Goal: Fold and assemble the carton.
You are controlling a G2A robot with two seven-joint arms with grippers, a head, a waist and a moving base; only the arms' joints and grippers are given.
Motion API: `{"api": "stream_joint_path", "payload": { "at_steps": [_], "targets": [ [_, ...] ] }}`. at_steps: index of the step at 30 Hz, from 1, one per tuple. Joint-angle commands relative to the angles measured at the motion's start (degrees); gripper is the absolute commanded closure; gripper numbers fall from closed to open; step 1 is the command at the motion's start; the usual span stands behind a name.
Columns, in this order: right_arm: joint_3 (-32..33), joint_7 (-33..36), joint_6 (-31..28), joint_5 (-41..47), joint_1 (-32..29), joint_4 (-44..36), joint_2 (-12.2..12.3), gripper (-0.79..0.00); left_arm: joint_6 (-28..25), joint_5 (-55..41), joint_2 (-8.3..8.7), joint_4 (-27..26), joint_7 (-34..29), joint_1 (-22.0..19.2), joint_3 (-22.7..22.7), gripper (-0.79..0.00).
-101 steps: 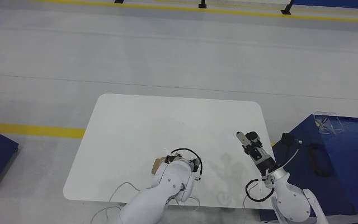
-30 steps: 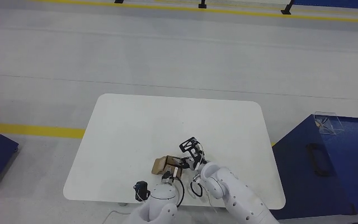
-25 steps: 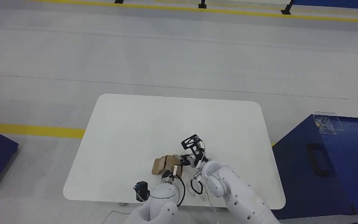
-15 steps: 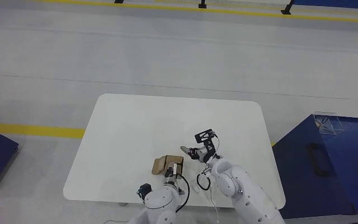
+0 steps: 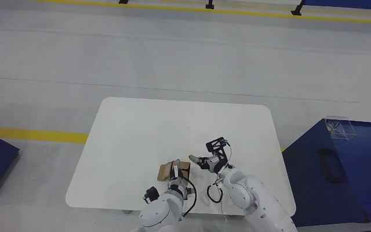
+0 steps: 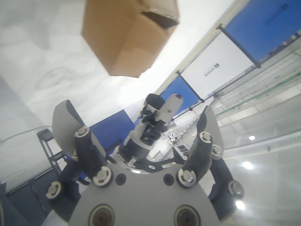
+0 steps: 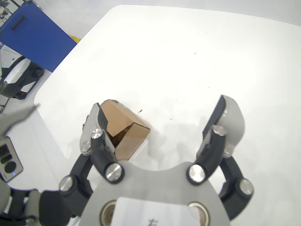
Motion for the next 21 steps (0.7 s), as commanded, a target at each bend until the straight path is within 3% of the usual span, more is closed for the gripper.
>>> {"api": "stream_joint_path", "payload": {
  "at_steps": [1, 8, 11, 21],
  "targets": [
    [-0.6, -0.6, 0.6, -0.7, -0.1, 0.2, -0.2, -0.785, -3.8, 8.6, 0.58, 0.1, -5.0, 2.5, -0.2, -0.785],
    [-0.7, -1.8, 0.2, 0.8, 0.3, 1.3, -0.6, -0.785, -15.5, 24.3, 2.59, 0.8, -16.1, 10.0, -2.7, -0.785],
    [-0.7, -1.8, 0.2, 0.8, 0.3, 1.3, -0.6, -0.785, -19.2, 30.1, 2.63, 2.0, -14.3, 11.0, -2.5, -0.785],
    [-1.3, -1.5, -1.0, -0.5, 0.0, 0.9, -0.6, -0.785, -18.1, 33.1, 2.70, 3.5, -14.8, 10.4, -2.8, -0.785]
  ]
}}
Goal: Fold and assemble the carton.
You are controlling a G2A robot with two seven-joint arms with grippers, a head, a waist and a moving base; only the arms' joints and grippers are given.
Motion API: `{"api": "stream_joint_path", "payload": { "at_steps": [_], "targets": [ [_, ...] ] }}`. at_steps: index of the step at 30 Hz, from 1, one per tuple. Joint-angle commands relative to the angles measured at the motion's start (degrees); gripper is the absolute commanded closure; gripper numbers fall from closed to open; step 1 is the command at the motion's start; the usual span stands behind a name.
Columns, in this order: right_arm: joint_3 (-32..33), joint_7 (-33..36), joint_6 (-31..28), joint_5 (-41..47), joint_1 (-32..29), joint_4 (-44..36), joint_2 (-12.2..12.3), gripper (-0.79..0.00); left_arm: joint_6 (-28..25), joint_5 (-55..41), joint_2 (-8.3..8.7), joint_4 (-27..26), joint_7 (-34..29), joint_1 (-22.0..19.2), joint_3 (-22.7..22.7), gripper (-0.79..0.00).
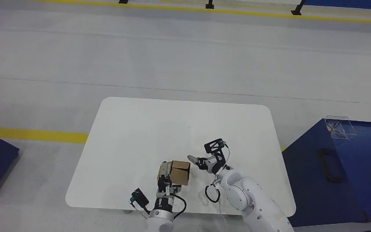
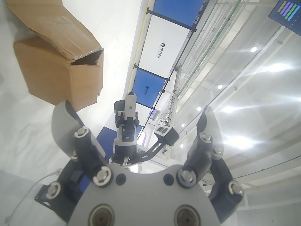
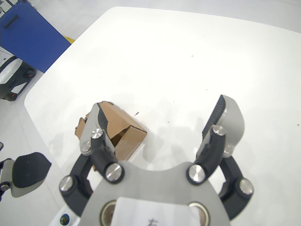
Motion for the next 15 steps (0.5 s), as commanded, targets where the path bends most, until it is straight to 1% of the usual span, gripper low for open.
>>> {"api": "stream_joint_path", "payload": {
  "at_steps": [1, 2, 4, 7, 15],
  "targets": [
    [-0.5, -0.5, -0.5, -1.5, -0.3, -0.3, 0.0, -0.785, 0.9, 3.3, 0.03, 1.5, 0.8, -0.6, -0.6, -0.785],
    [-0.8, -0.9, -0.3, -1.9, -0.5, -0.2, -0.1, -0.785, 0.7, 4.0, -0.05, 2.3, 2.4, -0.7, -1.1, -0.785],
    [-1.5, -1.3, -0.3, -2.7, -0.6, 0.2, -0.2, -0.785, 1.2, 3.9, -0.21, 4.1, 3.1, -1.1, -1.7, -0.785],
    [-2.7, -2.5, 0.2, -5.0, -0.5, 0.8, -0.5, -0.785, 0.7, 2.2, -0.54, 6.8, 4.3, -1.8, -2.9, -0.785],
    [-5.1, -6.3, 0.7, -10.5, -0.7, 1.7, -1.0, -0.785, -2.1, -4.4, -2.45, 14.4, 6.2, -6.1, -1.9, -0.785]
  ]
}}
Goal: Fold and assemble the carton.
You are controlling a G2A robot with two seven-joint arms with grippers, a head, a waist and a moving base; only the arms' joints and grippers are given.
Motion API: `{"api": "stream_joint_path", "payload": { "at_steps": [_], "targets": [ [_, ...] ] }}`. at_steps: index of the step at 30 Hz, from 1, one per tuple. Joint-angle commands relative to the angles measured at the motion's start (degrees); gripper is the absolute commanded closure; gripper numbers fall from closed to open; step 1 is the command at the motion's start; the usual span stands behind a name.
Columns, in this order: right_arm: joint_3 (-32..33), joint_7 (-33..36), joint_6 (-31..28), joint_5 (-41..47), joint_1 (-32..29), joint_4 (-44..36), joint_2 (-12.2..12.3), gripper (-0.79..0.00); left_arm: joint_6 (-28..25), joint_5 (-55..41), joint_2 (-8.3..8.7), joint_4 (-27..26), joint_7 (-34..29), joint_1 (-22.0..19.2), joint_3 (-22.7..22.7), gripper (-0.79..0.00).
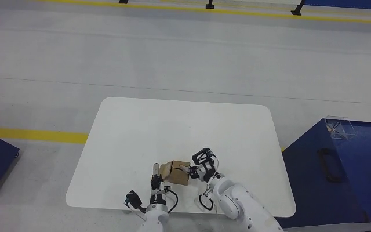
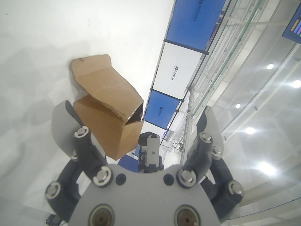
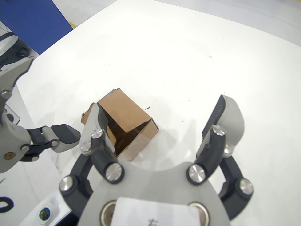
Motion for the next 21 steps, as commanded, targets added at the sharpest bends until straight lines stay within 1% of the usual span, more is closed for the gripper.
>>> {"api": "stream_joint_path", "payload": {
  "at_steps": [1, 7, 12, 17, 21],
  "targets": [
    [-0.2, -0.6, 0.4, -1.0, 0.0, 0.3, -0.1, -0.785, -0.8, -1.0, -0.40, 1.6, 0.5, -1.2, 0.1, -0.785],
    [-1.3, -2.2, 2.1, -3.5, 0.7, 2.1, -0.7, -0.785, -3.6, -3.2, -1.46, 5.7, 0.9, -3.9, -0.3, -0.785],
    [-3.0, -2.2, 3.2, -5.2, 1.8, 4.4, -1.4, -0.785, -4.0, -4.9, -2.21, 8.7, 2.0, -5.6, -0.9, -0.785],
    [-3.8, -1.8, 3.7, -6.0, 2.7, 6.2, -1.9, -0.785, -4.9, -5.5, -2.73, 10.3, 1.5, -6.4, -1.5, -0.785],
    [-3.9, -1.8, 3.6, -6.1, 2.9, 6.6, -2.2, -0.785, -6.8, -4.5, -2.97, 10.4, 2.2, -6.5, -2.5, -0.785]
  ]
}}
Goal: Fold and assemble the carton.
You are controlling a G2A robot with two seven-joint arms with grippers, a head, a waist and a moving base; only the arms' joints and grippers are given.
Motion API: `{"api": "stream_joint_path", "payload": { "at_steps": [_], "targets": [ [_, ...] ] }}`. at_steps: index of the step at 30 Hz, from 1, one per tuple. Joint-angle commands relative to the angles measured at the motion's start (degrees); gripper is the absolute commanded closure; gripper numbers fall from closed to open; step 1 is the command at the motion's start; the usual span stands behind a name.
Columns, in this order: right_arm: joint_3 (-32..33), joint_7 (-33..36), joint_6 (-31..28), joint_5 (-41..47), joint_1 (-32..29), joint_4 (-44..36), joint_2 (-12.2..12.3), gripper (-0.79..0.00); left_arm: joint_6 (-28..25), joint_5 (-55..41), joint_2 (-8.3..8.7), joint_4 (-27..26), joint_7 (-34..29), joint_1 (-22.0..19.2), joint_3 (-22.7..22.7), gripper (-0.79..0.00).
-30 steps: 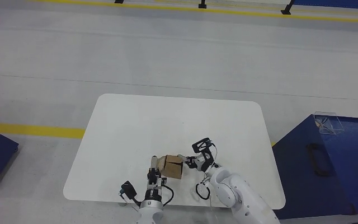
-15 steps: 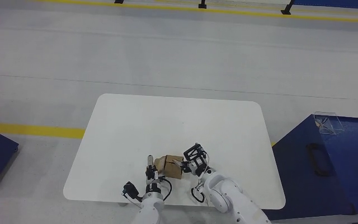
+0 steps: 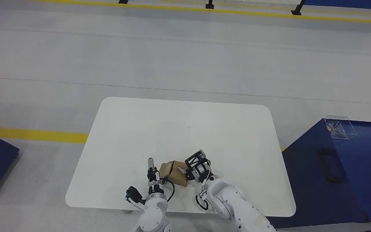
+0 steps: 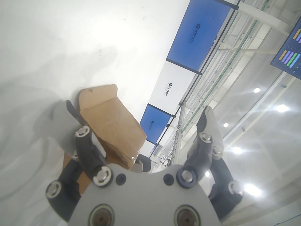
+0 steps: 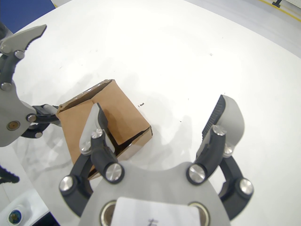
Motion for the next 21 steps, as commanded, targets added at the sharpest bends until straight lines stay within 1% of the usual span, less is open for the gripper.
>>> {"api": "stream_joint_path", "payload": {
  "at_steps": [1, 6, 9, 14, 21],
  "targets": [
    [0.1, 0.0, -0.1, -0.1, 0.0, 0.1, -0.1, -0.785, -0.7, 0.7, -0.10, 0.0, 0.5, 0.0, -0.4, -0.785],
    [0.5, 0.3, -0.8, 0.0, -0.3, -0.2, -0.2, -0.785, -2.8, 2.2, -0.35, -0.2, 1.2, 0.0, -1.7, -0.785],
    [0.8, 0.4, -1.2, -0.1, -0.5, -0.3, -0.2, -0.785, -5.1, 3.3, -0.52, -0.8, 1.3, 0.1, -2.3, -0.785],
    [1.6, 0.4, -1.6, -0.2, -0.9, -0.6, -0.3, -0.785, -9.4, 6.1, -0.72, -3.3, 0.5, 1.6, -2.6, -0.785],
    [3.3, 0.2, -2.1, -0.1, -1.6, -1.1, -0.1, -0.785, -13.2, 11.6, -0.71, -5.4, -4.5, 3.6, -2.1, -0.785]
  ]
}}
